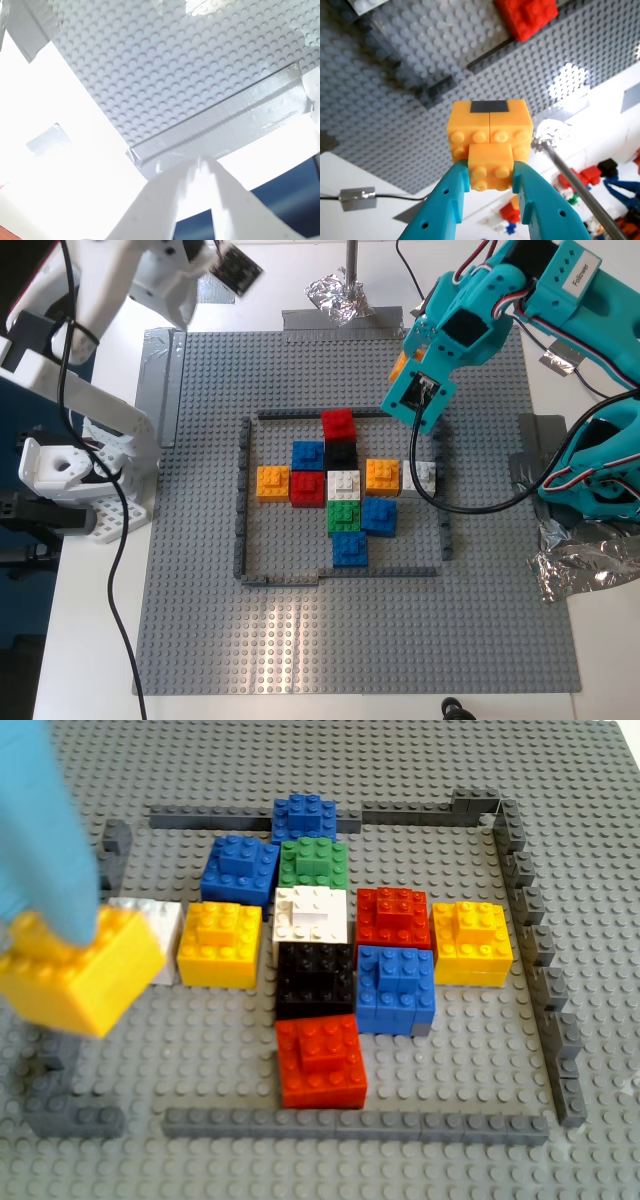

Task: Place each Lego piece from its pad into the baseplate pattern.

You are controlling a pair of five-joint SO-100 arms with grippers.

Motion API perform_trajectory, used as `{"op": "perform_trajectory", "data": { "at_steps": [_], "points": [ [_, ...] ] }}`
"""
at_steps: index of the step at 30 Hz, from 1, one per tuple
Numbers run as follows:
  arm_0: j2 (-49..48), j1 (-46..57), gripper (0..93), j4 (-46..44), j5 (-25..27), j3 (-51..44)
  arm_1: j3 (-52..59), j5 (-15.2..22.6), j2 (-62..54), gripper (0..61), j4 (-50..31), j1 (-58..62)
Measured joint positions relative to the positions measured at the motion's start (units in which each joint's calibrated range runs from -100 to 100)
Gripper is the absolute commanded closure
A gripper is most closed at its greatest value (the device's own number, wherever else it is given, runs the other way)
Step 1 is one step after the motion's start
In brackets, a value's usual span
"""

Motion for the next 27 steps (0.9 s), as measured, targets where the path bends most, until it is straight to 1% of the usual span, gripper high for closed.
{"op": "perform_trajectory", "data": {
  "at_steps": [2, 3, 6, 17, 18, 22, 24, 27],
  "points": [
    [-0.17, -1.48, 92.7, 0.00, -0.31, 0.00, -3.38, -0.05, 2.76, 61.2, 2.09, -3.82],
    [-0.25, -3.63, 92.7, 0.00, -0.05, 0.00, -4.64, 0.29, 3.63, 61.2, 2.90, -7.64],
    [-0.51, -5.03, 92.7, 0.00, 0.00, 0.68, -5.51, 0.54, 3.71, 61.2, 3.38, -11.64],
    [-0.93, -13.17, 92.7, 0.35, -0.31, 1.66, -6.19, 1.76, 2.33, 61.2, 3.38, -17.09],
    [-0.93, -15.32, 92.7, 1.74, -0.31, 1.85, -7.06, 1.76, 2.33, 61.2, 3.38, -18.09],
    [-1.01, -17.46, 92.7, 4.17, 0.00, 3.71, -11.03, 1.76, 4.40, 61.2, 3.38, -19.73],
    [-1.01, -19.98, 92.7, 4.61, -0.47, 4.59, -13.93, 1.76, 6.56, 61.2, 3.38, -20.64],
    [-1.10, -21.24, 92.7, 4.61, -0.57, 4.68, -15.28, 2.05, 7.69, 61.2, 2.49, -20.91]
  ]
}}
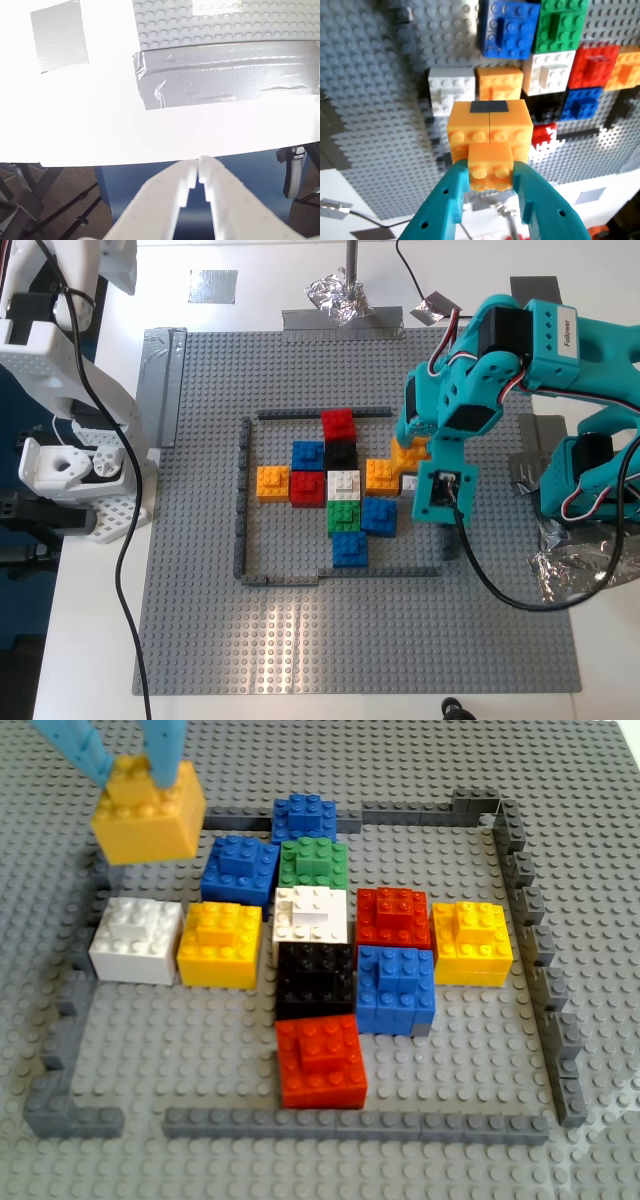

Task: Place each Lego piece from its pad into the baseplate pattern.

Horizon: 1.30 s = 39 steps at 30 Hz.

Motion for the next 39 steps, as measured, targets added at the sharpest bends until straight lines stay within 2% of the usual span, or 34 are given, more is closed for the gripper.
{"op": "perform_trajectory", "data": {
  "at_steps": [8, 11, 13, 27, 39],
  "points": [
    [0.00, -6.81, 92.7, 0.00, 0.21, 0.00, 3.87, 2.59, 0.35, 61.2, -8.53, 3.55],
    [0.00, -8.88, 92.7, 0.00, 0.00, 0.00, 8.41, 3.52, 0.35, 61.2, -15.77, 5.09],
    [0.00, -10.43, 92.7, 0.00, 0.00, 0.49, 9.38, 3.57, 0.35, 61.2, -17.54, 5.91],
    [0.42, -16.28, 92.7, -0.35, -1.25, 7.41, 11.99, 2.20, 1.30, 61.2, -17.62, 8.64],
    [12.76, -17.09, 92.7, -2.26, -7.94, 3.41, 11.99, 2.83, 1.30, 61.2, -17.62, 8.73]
  ]
}}
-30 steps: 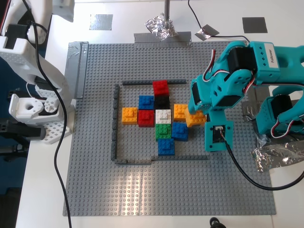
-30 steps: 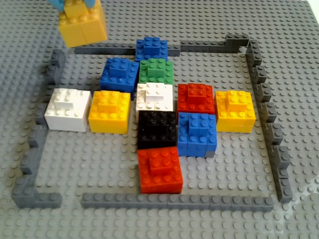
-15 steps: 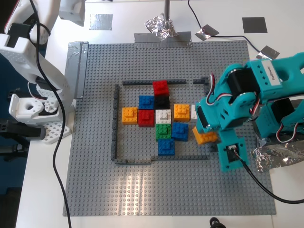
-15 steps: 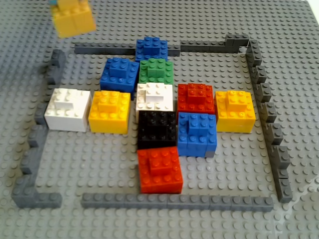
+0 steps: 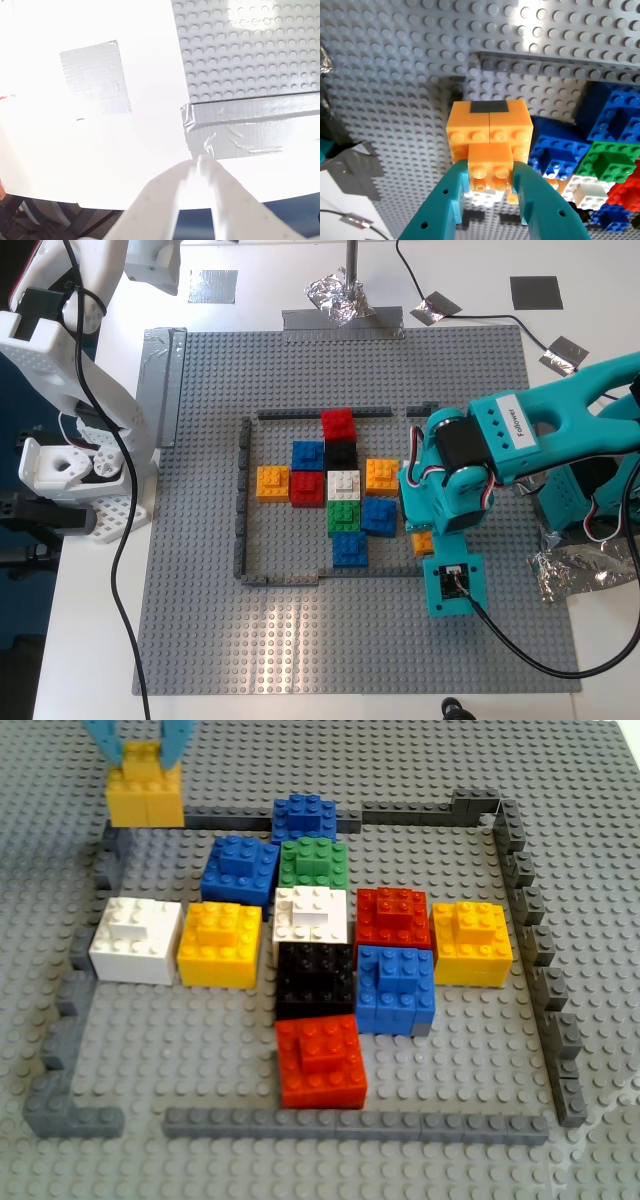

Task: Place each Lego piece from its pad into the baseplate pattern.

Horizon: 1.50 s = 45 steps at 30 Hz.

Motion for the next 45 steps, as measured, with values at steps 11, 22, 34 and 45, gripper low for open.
{"op": "perform_trajectory", "data": {
  "at_steps": [11, 22, 34, 45],
  "points": [
    [2.62, -0.52, 92.7, -2.52, -1.15, -2.34, 0.48, -0.73, 0.17, 61.2, 0.00, 0.00],
    [5.33, -0.81, 92.7, -4.17, -1.10, -3.02, 2.80, -1.51, 0.35, 61.2, 0.00, 0.00],
    [12.26, -0.81, 92.7, -4.43, -1.10, -10.73, 3.68, -1.51, 0.35, 61.2, -0.97, 0.00],
    [17.08, -0.44, 92.7, -4.78, -2.40, -15.02, 4.35, -1.51, 0.35, 61.2, -1.13, 0.00]
  ]
}}
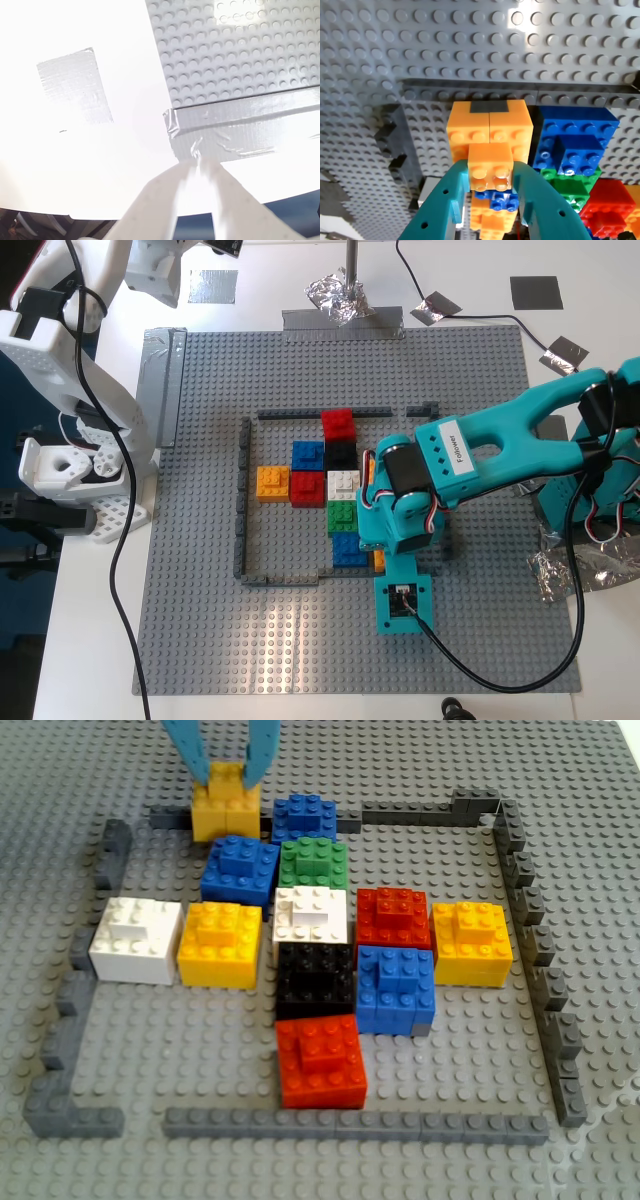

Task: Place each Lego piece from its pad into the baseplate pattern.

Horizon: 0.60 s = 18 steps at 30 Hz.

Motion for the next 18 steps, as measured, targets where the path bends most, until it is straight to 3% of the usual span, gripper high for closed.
{"op": "perform_trajectory", "data": {
  "at_steps": [18],
  "points": [
    [0.17, 3.18, 92.7, 0.09, 0.00, -0.20, 0.00, 0.00, 1.21, 61.2, 0.72, 0.00]
  ]
}}
